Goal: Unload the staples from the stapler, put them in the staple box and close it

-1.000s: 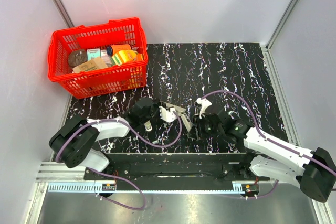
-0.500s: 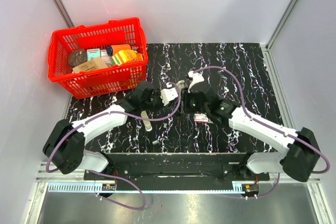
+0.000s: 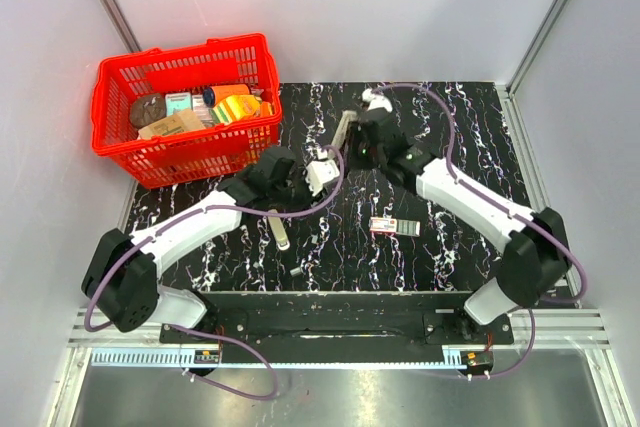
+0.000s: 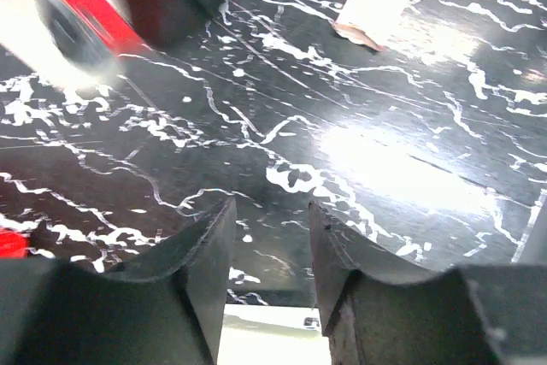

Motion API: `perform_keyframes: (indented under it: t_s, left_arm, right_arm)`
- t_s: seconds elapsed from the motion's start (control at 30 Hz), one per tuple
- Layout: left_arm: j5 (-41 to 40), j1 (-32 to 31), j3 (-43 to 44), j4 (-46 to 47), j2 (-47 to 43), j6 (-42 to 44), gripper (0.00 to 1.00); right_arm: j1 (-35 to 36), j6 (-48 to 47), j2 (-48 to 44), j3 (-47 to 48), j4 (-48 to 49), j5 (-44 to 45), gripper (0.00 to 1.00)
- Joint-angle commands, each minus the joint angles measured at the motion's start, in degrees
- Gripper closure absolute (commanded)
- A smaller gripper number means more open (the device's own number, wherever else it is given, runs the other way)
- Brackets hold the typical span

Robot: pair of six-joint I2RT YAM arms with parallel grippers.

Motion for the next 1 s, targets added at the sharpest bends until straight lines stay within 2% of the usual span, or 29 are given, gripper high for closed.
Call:
perform_keyframes:
  t_s: [0.0, 0.3, 0.4, 0.63, 0.8, 0.97]
  left_arm:
    - [0.39, -0.85, 4.42, -9.49, -0.83, 2.30, 0.54]
    - [4.50, 9.25, 0.73, -9.50, -9.87, 0.89, 0.51]
    - [5.65, 9.44, -0.41, -13.19, -11.81, 4.22, 0.51]
    - [3.11, 9.35, -3.39, -17.07, -15.41, 6.08, 0.49]
    - [2.49, 9.44, -3.93, -17.77, -17.96, 5.82, 0.44]
    - [0.73, 7.60, -2.87, -19.53, -16.91, 4.67, 0.40]
  right_arm:
    - [-6.51, -4.44, 5.03, 8.40, 1.08, 7.45, 1.00]
    - [-7.04, -8.48, 13.82, 13.15, -1.48, 9.55, 1.00]
    - [-7.04, -9.45, 17.42, 15.17, -1.65, 9.82, 1.00]
    - [-7.04, -11.30, 27.27, 23.43, -5.95, 13.33, 1.00]
    - [-6.96, -11.47, 31.23, 24.41, -5.87, 13.77, 1.00]
    - [-7.04, -11.30, 32.72, 24.59, -5.26, 13.08, 1.00]
